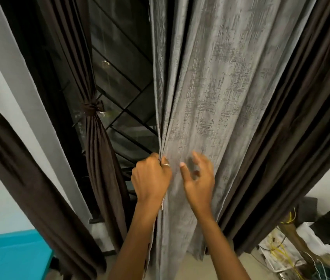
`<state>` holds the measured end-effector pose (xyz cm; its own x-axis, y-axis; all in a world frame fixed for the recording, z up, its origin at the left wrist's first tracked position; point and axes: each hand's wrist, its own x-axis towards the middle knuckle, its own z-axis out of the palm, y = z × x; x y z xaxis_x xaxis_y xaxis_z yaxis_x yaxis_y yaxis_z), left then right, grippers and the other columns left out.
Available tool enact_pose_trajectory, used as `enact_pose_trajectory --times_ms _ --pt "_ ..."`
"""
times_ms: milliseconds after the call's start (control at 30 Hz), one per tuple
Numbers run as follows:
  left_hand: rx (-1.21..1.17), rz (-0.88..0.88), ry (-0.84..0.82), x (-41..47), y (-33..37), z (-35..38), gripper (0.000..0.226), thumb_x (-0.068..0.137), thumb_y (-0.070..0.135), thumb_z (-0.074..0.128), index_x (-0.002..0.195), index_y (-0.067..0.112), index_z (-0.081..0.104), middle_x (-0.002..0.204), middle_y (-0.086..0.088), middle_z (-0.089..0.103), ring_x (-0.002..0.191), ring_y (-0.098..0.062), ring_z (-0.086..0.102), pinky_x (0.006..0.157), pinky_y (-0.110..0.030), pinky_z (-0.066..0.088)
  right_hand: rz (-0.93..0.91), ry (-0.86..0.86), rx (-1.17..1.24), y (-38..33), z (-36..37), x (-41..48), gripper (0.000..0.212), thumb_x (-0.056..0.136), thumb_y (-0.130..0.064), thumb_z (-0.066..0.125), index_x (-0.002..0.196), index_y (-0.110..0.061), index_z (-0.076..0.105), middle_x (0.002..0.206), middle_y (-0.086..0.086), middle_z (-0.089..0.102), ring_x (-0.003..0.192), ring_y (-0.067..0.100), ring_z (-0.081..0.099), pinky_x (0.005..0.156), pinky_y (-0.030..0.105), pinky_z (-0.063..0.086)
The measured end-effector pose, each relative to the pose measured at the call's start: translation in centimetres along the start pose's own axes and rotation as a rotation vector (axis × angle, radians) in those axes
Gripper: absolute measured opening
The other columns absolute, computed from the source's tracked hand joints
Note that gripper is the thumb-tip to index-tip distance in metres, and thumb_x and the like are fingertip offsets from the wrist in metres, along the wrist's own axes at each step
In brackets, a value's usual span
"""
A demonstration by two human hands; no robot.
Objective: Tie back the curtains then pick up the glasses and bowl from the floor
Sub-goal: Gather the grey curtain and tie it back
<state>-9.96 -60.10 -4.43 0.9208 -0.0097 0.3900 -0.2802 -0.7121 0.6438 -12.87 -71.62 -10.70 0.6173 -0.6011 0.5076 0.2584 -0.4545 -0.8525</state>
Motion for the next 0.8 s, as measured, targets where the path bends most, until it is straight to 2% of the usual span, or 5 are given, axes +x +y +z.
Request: enact_pose_trajectory --times_ms 100,267,433,500,800 --pt "-0.016 0.036 0.002 0.4 -0.9 -0.5 0.048 0.095 0.027 0.06 0.058 0.021 0.03 0.052 0.002 0.044 0.054 -0.028 0.052 0.052 -0.03 0.029 0.184 0.188 -0.102 0.9 -2.6 3.5 0.071 0.087 -0.039 0.078 0.145 -0.019 0.043 0.142 0.0 0.044 0.13 0.015 0.048 0.108 0.045 0.048" --pt "-0.074 0.066 -0.02 1.1 -2.1 -0.7 0.053 0.096 0.028 0.062 0.056 0.021 0.029 0.047 0.007 0.035 0.044 -0.016 0.038 0.044 -0.026 0.017 0.281 0.078 -0.14 1.8 -5.6 8.9 0.097 0.08 -0.039 0.086 0.155 -0.02 0.027 0.153 0.003 0.041 0.138 0.016 0.044 0.109 0.031 0.04" --pt "-0.093 0.071 -0.038 2.0 -3.2 -0.7 0.054 0.096 0.03 0.063 0.055 0.02 0.029 0.046 0.007 0.033 0.042 -0.013 0.035 0.044 -0.026 0.018 0.268 -0.068 -0.205 2.9 -6.9 10.9 0.023 0.089 -0.02 0.079 0.105 -0.014 0.064 0.089 -0.003 0.065 0.085 0.012 0.066 0.079 0.035 0.055" --pt "-0.104 0.08 -0.03 2.3 -3.5 -0.8 0.054 0.096 0.03 0.063 0.055 0.02 0.03 0.046 0.007 0.034 0.041 -0.013 0.036 0.044 -0.026 0.019 0.173 -0.009 -0.302 3.0 -6.9 10.3 0.036 0.089 -0.021 0.078 0.068 -0.021 0.049 0.063 -0.008 0.046 0.058 0.004 0.047 0.063 0.024 0.042" --pt "-0.167 0.137 -0.023 2.0 -4.3 -0.2 0.059 0.098 0.029 0.062 0.051 0.022 0.028 0.042 0.007 0.029 0.036 -0.01 0.029 0.044 -0.024 0.017 0.015 0.094 -0.359 1.3 -4.1 4.4 0.028 0.094 -0.021 0.073 0.072 -0.014 0.058 0.07 -0.001 0.061 0.065 0.011 0.059 0.062 0.026 0.045"
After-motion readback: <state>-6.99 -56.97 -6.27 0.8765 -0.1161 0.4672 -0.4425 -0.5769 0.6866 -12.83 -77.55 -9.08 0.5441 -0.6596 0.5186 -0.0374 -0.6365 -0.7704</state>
